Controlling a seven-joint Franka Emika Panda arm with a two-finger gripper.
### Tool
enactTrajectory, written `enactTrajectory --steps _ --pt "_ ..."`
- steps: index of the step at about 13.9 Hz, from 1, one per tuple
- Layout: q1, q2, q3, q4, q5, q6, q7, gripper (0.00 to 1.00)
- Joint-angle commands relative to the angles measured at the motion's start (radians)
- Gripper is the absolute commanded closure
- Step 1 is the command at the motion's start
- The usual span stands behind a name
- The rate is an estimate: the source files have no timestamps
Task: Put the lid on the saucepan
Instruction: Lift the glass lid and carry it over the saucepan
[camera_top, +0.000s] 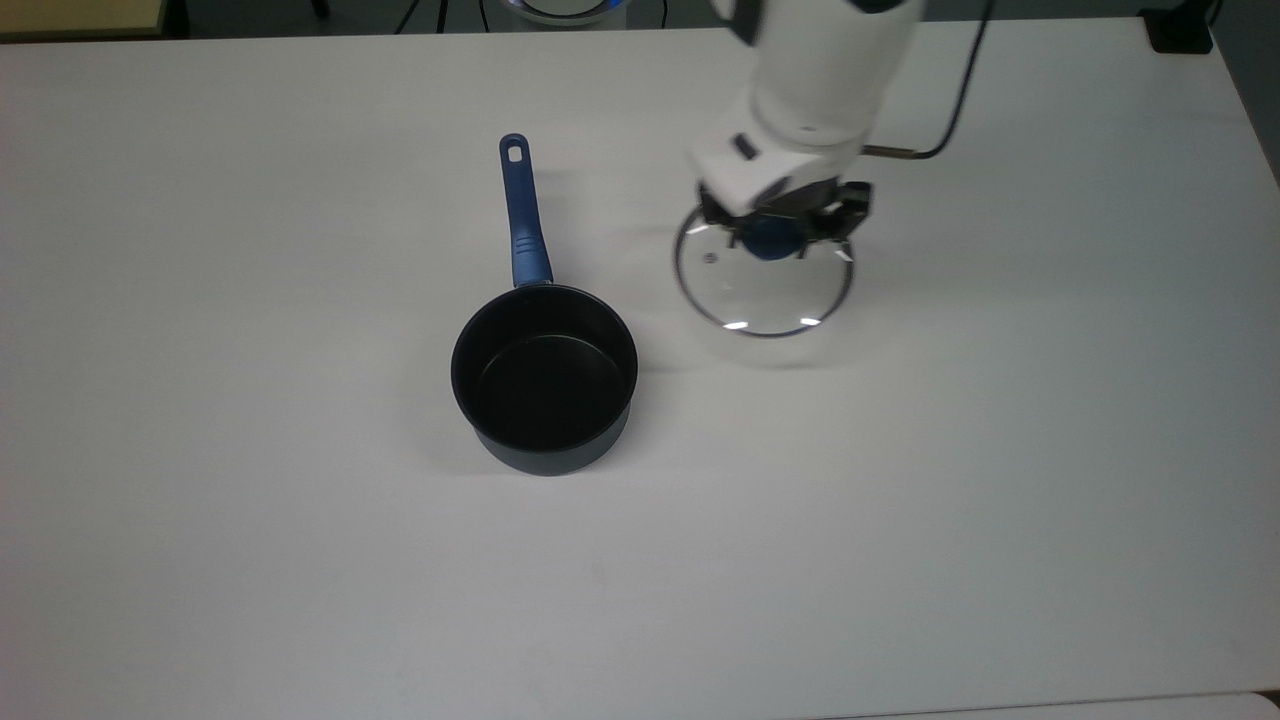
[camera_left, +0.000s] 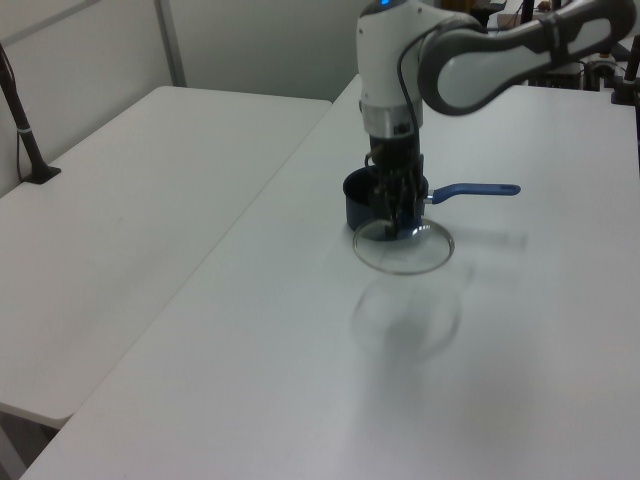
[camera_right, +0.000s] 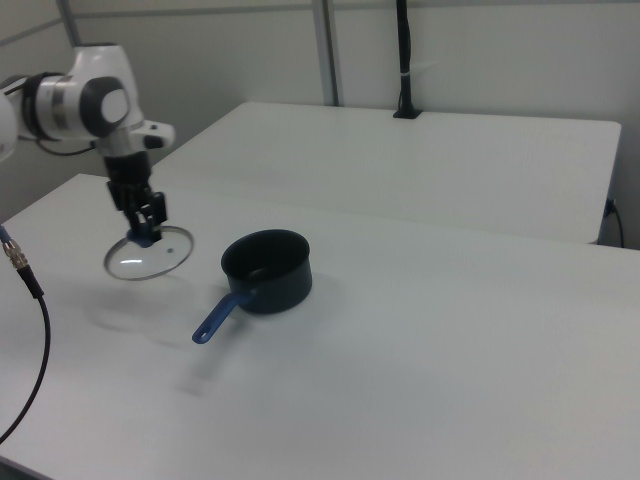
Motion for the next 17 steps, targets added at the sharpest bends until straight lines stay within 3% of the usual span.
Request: enactTrajectory --steps 1,7,17 --pt "-0.082 -0.008 -0.006 0.077 -0.017 -0.077 -0.046 0.66" --pt "-0.211 0.009 -0.006 0.114 -0.033 -0.074 -0.098 0.66" --pt "-0.285 0.094 -0.006 0.143 -0.033 0.034 -0.086 0.66"
